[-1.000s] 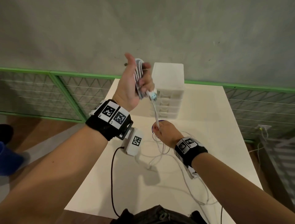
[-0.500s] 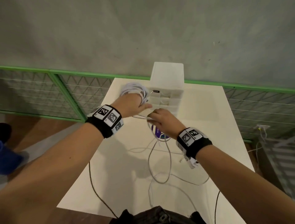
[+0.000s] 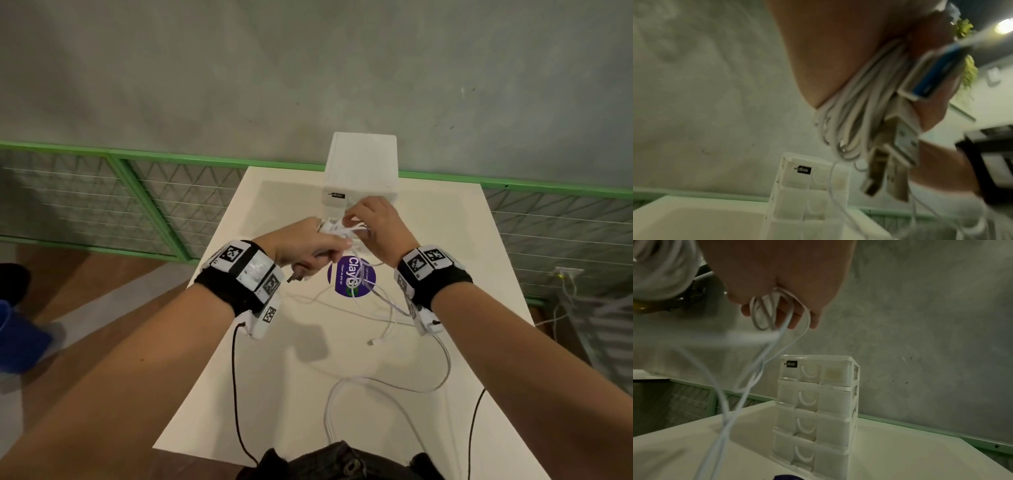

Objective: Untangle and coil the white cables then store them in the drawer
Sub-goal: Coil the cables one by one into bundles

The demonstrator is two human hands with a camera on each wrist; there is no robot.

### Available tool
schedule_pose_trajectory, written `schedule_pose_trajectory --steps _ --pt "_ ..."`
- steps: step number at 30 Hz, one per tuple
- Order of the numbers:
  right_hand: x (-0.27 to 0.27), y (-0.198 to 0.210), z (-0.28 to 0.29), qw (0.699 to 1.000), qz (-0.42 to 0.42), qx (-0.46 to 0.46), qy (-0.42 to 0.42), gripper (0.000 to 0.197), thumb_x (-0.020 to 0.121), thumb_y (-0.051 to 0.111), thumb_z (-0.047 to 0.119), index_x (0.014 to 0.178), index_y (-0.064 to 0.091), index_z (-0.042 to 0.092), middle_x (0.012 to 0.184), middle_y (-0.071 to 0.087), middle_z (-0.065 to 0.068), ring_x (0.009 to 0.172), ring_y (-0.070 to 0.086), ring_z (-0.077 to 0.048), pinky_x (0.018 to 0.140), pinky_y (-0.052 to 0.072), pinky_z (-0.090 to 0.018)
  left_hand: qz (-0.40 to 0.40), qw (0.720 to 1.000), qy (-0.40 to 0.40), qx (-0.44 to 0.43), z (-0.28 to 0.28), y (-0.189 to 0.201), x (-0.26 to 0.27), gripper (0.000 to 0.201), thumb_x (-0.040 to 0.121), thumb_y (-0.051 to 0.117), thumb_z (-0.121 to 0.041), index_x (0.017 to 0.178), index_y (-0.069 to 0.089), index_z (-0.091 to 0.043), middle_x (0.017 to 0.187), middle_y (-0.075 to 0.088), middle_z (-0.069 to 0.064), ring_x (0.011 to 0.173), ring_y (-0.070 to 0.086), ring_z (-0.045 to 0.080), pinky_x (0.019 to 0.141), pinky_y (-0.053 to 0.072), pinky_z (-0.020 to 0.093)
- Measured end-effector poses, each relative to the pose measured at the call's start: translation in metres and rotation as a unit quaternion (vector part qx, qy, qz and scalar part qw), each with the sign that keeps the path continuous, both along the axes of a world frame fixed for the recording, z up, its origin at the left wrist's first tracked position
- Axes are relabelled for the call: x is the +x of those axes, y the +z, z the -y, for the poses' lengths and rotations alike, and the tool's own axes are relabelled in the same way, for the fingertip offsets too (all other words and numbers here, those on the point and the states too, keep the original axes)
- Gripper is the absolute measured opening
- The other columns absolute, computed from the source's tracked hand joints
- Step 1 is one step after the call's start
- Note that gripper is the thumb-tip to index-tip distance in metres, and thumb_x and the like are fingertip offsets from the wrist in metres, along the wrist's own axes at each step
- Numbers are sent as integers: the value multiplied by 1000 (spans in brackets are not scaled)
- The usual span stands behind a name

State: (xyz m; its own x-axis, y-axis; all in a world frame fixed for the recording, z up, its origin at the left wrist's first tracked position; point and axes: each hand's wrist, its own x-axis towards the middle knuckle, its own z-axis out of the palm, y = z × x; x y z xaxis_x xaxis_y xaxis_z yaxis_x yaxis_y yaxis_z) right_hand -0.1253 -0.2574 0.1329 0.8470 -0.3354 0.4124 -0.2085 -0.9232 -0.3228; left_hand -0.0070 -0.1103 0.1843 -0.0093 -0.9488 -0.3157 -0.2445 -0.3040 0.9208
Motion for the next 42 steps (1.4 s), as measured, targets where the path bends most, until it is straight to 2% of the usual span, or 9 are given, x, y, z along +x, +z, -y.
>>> schedule_pose_trajectory --steps 5,13,17,20,23,28,32,35,42 --pt "-18 -14 9 987 -42 149 -35 58 78 69 37 126 50 10 122 53 -16 110 51 -31 96 44 -41 -130 981 95 -113 -8 25 18 38 96 41 -25 64 44 -4 33 35 -7 23 24 8 32 24 15" --pt "-13 -4 -16 970 -28 229 -82 92 77 70 43 146 16 16 146 33 -11 130 40 -26 106 34 -33 20 975 205 -81 2 5 19 47 97 43 -42 67 47 -7 32 34 -2 25 28 14 34 26 17" --pt "-9 5 -48 974 95 189 -83 69 80 58 1 142 28 9 138 39 -13 127 38 -24 103 27 -17 170 936 302 -58 15 -9 18 49 90 48 -54 64 50 -13 39 44 -1 34 41 20 45 38 26" --pt "-18 9 -58 972 114 187 -86 62 75 43 -11 135 40 5 133 42 -13 123 40 -25 104 29 -19 261 890 369 -57 15 -9 28 50 84 44 -62 73 56 -15 67 64 16 64 62 36 68 54 41" --pt "-18 8 -56 958 75 255 -110 58 88 50 11 142 28 12 129 43 -7 110 49 -18 92 37 -21 272 892 359 -46 16 -7 30 50 87 42 -60 83 59 -13 60 62 8 51 59 28 52 48 29" --pt "4 -3 -57 932 -81 312 -165 95 81 62 50 147 1 18 65 54 -1 49 52 -14 51 42 -28 181 946 268 5 23 -5 -1 49 89 43 -60 93 56 -12 34 43 -8 30 36 14 35 27 18" --pt "9 -27 -53 910 -143 320 -224 65 83 61 39 137 31 15 89 67 -12 72 67 -29 67 56 -40 51 969 243 -2 29 8 -15 46 93 44 -53 78 48 -9 31 36 -6 27 30 13 36 25 20" --pt "-8 -43 -53 900 -187 326 -220 22 86 52 32 90 64 14 82 69 -10 78 67 -30 70 53 -36 -24 966 255 -30 33 20 -21 51 94 43 -53 69 46 -8 33 33 -5 27 28 12 36 25 19" --pt "-57 -72 -31 813 -214 451 -301 27 92 39 20 87 60 3 80 71 -14 63 68 -31 72 57 -42 -36 959 273 -68 43 21 -34 45 93 47 -49 78 48 -7 34 39 -8 27 31 9 35 27 19"
